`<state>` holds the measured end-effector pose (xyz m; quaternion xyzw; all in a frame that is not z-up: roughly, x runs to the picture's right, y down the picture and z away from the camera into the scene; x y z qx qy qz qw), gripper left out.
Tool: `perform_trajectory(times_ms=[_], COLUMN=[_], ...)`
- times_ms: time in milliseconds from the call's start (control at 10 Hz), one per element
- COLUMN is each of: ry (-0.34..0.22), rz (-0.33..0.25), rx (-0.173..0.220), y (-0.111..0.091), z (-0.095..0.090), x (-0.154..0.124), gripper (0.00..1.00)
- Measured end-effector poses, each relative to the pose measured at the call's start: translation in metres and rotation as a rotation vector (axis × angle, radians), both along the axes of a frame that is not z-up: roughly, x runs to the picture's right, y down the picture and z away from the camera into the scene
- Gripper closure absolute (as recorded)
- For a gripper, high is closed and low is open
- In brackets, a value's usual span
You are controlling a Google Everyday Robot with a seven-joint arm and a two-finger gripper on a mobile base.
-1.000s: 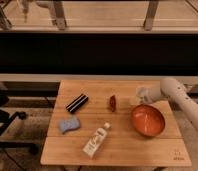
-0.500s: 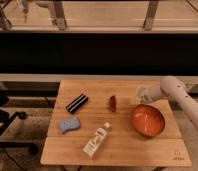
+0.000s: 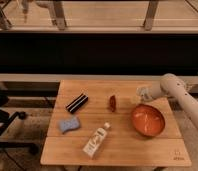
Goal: Push the ceramic bowl across the table
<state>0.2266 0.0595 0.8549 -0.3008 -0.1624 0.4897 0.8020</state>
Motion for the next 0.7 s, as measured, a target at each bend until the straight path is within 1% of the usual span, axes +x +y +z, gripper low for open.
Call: perform_trajectory(times_ms=[300,500,700], ry=[0.003,0.002,0.002], rz=[-0.005,-0.013,-0.02], rx=[-0.002,-0.003,-0.003], y=[-0.0026,-0.0067,-0.0088], z=[0.0012,0.0043,0.006], x=[0.0063,0.0063,0.0063], gripper=[0.95,1.0,1.0])
